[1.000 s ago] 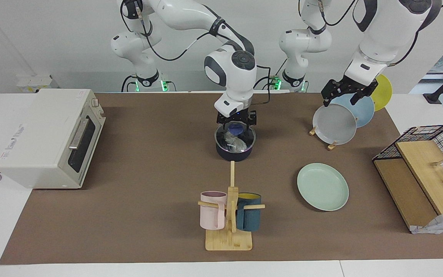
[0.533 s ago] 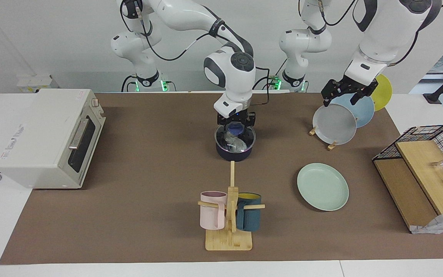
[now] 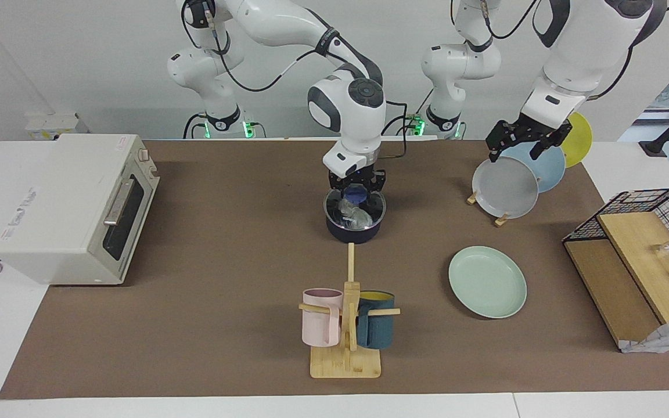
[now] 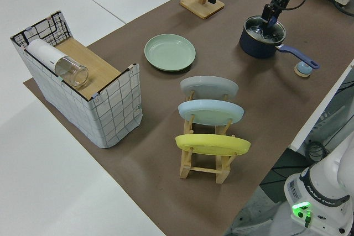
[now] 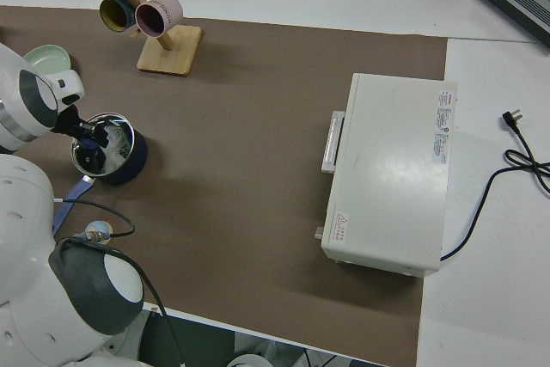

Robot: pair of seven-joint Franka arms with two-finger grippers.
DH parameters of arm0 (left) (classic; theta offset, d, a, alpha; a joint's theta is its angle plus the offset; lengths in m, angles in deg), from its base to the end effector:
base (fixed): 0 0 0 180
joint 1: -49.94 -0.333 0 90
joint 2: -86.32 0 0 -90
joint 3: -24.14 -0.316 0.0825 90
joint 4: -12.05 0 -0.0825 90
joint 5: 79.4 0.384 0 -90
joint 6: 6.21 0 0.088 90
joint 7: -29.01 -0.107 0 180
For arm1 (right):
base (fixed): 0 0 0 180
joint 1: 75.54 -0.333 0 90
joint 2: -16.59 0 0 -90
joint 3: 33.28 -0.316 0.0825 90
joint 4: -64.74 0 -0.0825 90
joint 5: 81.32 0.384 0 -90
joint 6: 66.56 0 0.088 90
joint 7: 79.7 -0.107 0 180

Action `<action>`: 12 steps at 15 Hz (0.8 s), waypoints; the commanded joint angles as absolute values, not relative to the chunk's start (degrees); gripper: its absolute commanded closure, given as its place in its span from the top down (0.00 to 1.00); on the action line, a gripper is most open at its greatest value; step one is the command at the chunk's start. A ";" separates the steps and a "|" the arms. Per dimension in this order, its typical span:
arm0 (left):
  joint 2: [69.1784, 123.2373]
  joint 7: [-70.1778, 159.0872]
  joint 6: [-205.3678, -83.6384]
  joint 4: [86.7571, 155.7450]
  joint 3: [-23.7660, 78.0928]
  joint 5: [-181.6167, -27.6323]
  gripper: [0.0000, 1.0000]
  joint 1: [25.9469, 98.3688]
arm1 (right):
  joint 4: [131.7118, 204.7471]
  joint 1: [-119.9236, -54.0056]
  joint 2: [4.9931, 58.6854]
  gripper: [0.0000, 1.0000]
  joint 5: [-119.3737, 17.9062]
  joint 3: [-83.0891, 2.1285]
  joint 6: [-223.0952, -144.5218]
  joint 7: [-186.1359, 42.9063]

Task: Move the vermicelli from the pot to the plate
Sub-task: 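Reach the right gripper over the saucepan and grasp the glass lid knob, then lift the lid with the right gripper while the left gripper reaches the pot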

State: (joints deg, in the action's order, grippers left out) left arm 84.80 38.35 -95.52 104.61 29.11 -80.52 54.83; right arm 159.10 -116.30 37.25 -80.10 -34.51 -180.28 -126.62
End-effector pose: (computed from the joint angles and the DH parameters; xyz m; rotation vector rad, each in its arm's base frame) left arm 0.5358 -0.0959 0.6169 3.1292 -0.0140 -0.0512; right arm 0.4885 0.4395 0.4030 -3.1341 0.1507 0.0550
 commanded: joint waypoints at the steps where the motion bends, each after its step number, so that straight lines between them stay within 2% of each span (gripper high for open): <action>1: 83.77 38.42 -96.82 105.48 29.58 -79.49 1.00 54.34 | 158.44 -116.32 36.27 0.42 -80.36 -34.42 -180.30 -127.60; 7: 83.95 38.42 -98.48 105.57 29.67 -79.58 1.00 54.95 | 153.34 -112.11 36.19 0.42 -80.88 -33.99 -174.76 -121.64; 10: 84.04 38.68 -98.93 106.01 30.46 -79.58 1.00 55.83 | 152.81 -107.20 35.48 0.42 -80.71 -33.98 -172.04 -114.01; 12: 84.65 39.99 -99.02 106.53 30.38 -79.66 1.00 59.94 | 152.81 -103.07 34.61 0.42 -80.53 -33.98 -169.84 -107.59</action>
State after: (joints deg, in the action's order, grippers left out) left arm 84.87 38.34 -97.63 104.83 30.53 -80.53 56.18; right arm 153.00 -106.81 36.04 -80.37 -33.44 -172.27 -113.27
